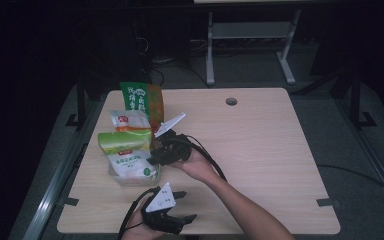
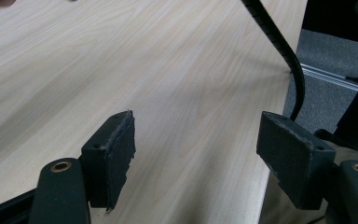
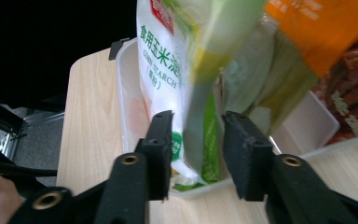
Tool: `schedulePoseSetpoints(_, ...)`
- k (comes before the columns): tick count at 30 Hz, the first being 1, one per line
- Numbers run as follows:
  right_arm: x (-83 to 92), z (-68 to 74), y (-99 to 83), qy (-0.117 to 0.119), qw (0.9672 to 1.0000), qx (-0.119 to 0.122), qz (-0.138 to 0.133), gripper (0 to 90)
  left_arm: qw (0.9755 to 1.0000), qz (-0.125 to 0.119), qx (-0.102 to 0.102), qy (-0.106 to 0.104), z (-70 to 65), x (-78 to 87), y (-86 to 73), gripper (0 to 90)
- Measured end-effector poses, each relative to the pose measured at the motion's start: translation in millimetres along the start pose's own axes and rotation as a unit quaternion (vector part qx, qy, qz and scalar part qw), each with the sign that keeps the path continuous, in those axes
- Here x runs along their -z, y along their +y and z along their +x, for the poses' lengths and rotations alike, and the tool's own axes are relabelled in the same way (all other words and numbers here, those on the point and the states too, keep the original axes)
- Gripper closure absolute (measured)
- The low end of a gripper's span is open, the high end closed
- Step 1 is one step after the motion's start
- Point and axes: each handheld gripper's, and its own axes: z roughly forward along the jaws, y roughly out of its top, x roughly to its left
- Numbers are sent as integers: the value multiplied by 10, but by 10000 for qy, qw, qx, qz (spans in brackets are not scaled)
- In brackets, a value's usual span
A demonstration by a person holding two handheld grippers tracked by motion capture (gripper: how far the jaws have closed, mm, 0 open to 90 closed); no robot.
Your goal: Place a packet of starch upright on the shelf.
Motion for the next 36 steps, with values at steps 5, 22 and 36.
schedulePoseSetpoints(5, 99, -26, -23, -23, 9999, -80, -75, 553, 10000, -11, 25, 29, 21, -5, 14, 270)
schedulePoseSetpoints(22, 517, -207, -199, -131, 9992, -365, -129, 392, 9996, -19, 134, 233, 126, -13, 43, 231)
schedulePoseSetpoints(36, 772, -383, -379, -368, 9978, -540, -69, 342, 9994, -60, 243, 247, 185, 9, 66, 227)
